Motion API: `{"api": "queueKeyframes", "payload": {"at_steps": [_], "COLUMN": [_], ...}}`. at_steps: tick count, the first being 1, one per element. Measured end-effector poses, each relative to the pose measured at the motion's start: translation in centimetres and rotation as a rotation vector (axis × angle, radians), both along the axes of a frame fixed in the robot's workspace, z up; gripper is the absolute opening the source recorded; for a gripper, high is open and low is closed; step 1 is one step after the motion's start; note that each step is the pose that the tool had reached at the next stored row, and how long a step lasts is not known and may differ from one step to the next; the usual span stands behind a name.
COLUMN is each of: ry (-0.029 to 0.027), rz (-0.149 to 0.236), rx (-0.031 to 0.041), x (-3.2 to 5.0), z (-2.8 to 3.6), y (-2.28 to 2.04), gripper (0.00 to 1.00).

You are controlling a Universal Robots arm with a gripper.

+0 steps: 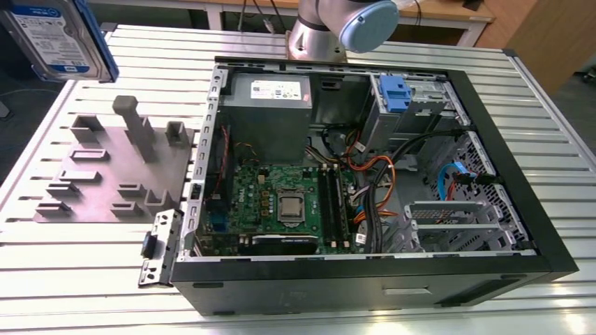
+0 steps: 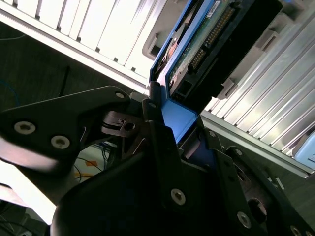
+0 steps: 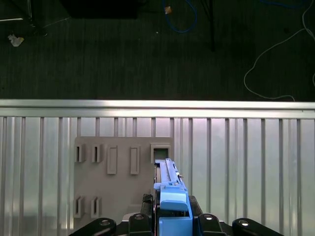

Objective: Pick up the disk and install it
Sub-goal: 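Pick up the disk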

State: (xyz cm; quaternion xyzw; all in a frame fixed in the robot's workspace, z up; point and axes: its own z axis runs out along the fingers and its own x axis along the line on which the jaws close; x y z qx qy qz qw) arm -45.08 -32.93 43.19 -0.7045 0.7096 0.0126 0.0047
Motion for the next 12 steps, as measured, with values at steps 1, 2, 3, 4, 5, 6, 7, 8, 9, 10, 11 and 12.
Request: {"api": "queueKeyframes", "payload": {"at_steps": [1, 2, 3, 4, 5, 6, 7, 8, 9, 10, 11, 12], "ry": [0.0, 0.0, 0.0, 0.0, 0.0, 0.0001, 0.0001, 0.0, 0.0, 0.0, 0.0, 0.0001], "rz": [0.0, 0.0, 0.0, 0.0, 0.0, 0.0, 0.0, 0.0, 0.0, 0.0, 0.0, 0.0], "rx": [0.0, 0.0, 0.0, 0.0, 0.0, 0.0, 0.0, 0.0, 0.0, 0.0, 0.0, 0.0], "x": [0.0, 0.0, 0.0, 0.0, 0.0, 0.0, 0.0, 0.0, 0.0, 0.0, 0.0, 0.0], "z": [0.06, 0.13, 0.2, 0.27, 0.32, 0.38, 0.54, 0.63, 0.73, 0.86, 0.98, 1.11], "y": [0.0, 0.0, 0.0, 0.0, 0.0, 0.0, 0.0, 0.0, 0.0, 0.0, 0.0, 0.0], "gripper": [0.36, 0.36, 0.36, 0.36, 0.36, 0.36, 0.36, 0.36, 0.36, 0.36, 0.36, 0.36]}}
